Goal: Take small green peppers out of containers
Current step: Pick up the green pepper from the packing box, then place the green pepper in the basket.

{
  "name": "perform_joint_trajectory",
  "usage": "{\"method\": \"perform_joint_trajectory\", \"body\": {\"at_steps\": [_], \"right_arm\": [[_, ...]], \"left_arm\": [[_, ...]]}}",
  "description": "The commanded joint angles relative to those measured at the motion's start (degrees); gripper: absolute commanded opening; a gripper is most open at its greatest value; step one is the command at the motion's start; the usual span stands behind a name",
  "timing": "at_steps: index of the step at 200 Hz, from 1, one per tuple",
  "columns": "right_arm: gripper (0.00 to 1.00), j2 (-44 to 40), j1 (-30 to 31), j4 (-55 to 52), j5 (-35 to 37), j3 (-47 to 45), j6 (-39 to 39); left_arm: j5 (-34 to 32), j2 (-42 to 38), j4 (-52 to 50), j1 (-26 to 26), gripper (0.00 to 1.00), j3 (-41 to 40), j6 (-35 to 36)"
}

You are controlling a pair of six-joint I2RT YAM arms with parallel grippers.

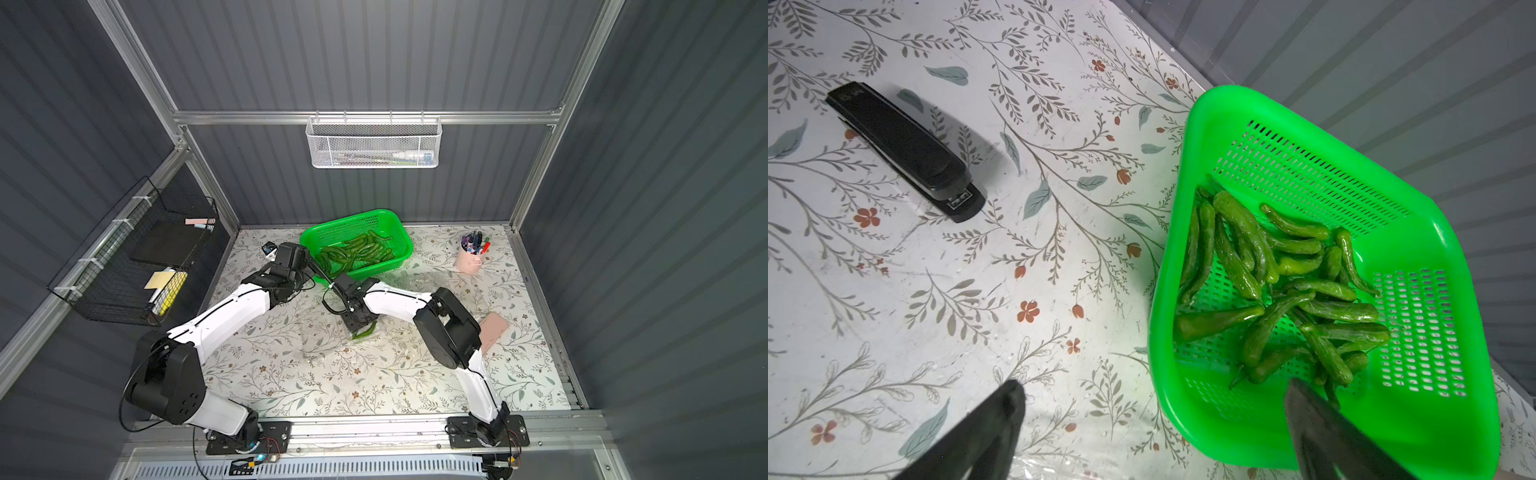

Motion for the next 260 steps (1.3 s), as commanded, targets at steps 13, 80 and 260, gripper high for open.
{"method": "perform_joint_trajectory", "body": {"at_steps": [13,80,260], "right_arm": [[0.46,0.0,-0.3,-0.6,-2.3,-1.3,1.0],[0.21,1.5,-0.8,0.4,-4.7,-1.8,1.4],[0.54,4.1,-19.4,-0.5,-7.7,36.9,5.8]], "left_arm": [[2.4,-0.8,2.1,-0.8,0.99,-0.4,-0.4],[2.2,-2.4,2.6,-0.9,0.99,-1.7,-0.3],[6.9,1.6,1.7,-6.5,0.99,1.0,5.9]]}}
